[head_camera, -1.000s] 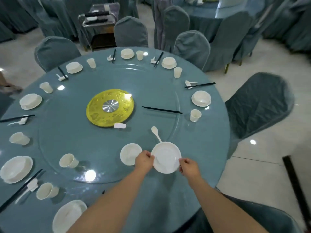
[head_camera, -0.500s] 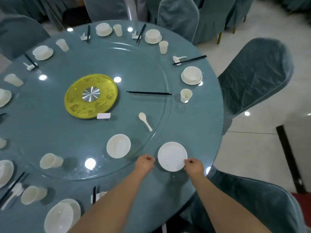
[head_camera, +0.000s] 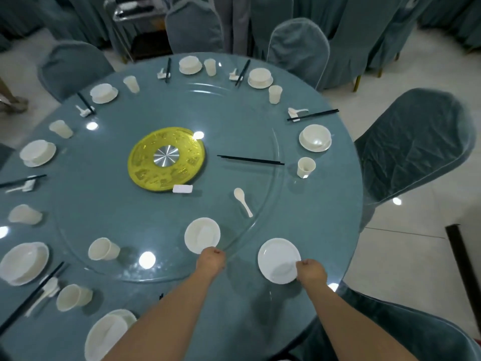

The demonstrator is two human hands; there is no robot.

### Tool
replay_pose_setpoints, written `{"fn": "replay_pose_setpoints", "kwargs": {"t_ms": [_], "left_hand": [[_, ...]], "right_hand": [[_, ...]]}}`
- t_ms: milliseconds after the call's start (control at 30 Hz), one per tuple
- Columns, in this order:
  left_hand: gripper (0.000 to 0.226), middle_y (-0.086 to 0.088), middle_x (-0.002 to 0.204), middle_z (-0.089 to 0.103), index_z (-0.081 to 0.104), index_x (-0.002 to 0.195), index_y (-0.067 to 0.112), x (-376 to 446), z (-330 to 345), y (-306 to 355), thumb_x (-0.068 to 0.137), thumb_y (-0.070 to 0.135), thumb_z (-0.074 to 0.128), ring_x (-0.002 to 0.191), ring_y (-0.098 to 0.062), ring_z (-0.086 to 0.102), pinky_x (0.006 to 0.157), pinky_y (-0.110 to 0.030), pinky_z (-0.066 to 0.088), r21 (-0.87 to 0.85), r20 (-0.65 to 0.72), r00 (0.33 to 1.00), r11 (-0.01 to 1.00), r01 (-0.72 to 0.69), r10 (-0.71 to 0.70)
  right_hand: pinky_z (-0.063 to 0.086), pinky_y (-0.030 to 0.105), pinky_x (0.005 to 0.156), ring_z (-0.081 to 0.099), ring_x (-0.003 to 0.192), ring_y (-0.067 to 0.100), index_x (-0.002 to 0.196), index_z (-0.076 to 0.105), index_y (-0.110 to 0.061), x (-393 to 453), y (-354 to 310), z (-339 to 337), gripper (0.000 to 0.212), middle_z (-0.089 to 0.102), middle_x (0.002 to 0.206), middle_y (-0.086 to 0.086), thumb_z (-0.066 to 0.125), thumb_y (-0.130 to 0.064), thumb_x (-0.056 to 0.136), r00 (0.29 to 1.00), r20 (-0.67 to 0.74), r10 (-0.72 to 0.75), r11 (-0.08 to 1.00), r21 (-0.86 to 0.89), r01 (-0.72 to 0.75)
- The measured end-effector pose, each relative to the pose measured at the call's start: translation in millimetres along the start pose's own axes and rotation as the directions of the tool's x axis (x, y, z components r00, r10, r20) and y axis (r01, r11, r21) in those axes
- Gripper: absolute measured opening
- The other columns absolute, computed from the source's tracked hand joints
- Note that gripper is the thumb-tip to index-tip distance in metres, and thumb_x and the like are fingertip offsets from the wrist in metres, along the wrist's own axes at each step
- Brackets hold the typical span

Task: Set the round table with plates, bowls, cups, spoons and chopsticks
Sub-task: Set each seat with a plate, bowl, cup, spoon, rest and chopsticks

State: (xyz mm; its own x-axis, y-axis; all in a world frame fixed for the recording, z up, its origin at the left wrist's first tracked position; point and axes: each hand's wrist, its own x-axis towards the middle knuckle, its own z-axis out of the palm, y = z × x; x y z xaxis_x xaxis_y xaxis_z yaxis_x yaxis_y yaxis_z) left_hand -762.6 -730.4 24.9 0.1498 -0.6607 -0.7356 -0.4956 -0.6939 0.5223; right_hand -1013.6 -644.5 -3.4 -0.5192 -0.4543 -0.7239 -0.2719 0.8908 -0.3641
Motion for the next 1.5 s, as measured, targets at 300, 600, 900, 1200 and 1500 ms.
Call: {"fn": "replay_pose_setpoints", "kwargs": {"t_ms": [300,600,900,1200,1500], "left_hand": [[0.019,-0.012,0.074,0.053,0.052,0.099,0.008,8,-36,-4,0.097,0.026,0.048,0.058,-0.023,0.050,0.063,-0.031,0.047,-0.310,0.108,0.966,0.916,0.256,-0.233],[0.033,-0.028,0.105,0.066,0.059,0.115,-0.007,44,-60,-17,0.092,0.016,0.053,0.085,-0.040,0.067,0.077,-0.042,0.058,-0.214,-0.194,0.960,0.964,0.158,-0.201],[0.016,-0.023,0.097,0.070,0.067,0.095,-0.002,42,-64,-2,0.085,0.008,0.059,0.096,-0.036,0.066,0.086,-0.041,0.053,0.054,-0.245,0.968,0.998,-0.042,0.054],[0.006,-0.016,0.082,0.065,0.057,0.083,0.009,7,-7,45,0.084,0.004,0.056,0.067,-0.030,0.068,0.068,-0.042,0.061,-0.038,0.029,0.970,0.970,-0.241,0.242],[0.012,-0.014,0.077,0.066,0.052,0.081,0.010,-7,51,58,0.092,0.006,0.056,0.061,-0.023,0.064,0.061,-0.033,0.058,-0.097,0.229,0.961,0.986,-0.133,0.152]], "right_hand": [[0.046,0.029,0.090,0.063,0.110,0.032,0.112,0.068,-0.005,-15,-52,11,0.031,0.069,0.115,0.017,0.046,-0.021,0.096,0.988,0.047,-0.149,0.980,-0.127,0.154],[0.051,0.034,0.083,0.067,0.099,0.034,0.101,0.068,-0.013,-21,-50,15,0.023,0.071,0.107,0.016,0.049,-0.023,0.093,0.989,0.064,-0.131,0.987,-0.088,0.136],[0.053,0.034,0.080,0.070,0.087,0.032,0.096,0.065,-0.009,-22,-63,10,0.023,0.072,0.084,0.016,0.043,-0.018,0.094,0.989,0.046,-0.138,0.988,-0.066,0.141],[0.047,0.029,0.064,0.067,0.059,0.015,0.095,0.062,-0.014,-34,-75,19,0.021,0.067,0.089,0.002,0.051,-0.032,0.096,0.967,0.069,-0.246,0.943,0.249,0.222],[0.049,0.035,0.067,0.067,0.067,0.027,0.070,0.066,-0.012,-20,-31,-5,0.024,0.071,0.067,0.013,0.057,-0.017,0.091,0.994,-0.046,-0.104,0.941,0.319,0.113]]}}
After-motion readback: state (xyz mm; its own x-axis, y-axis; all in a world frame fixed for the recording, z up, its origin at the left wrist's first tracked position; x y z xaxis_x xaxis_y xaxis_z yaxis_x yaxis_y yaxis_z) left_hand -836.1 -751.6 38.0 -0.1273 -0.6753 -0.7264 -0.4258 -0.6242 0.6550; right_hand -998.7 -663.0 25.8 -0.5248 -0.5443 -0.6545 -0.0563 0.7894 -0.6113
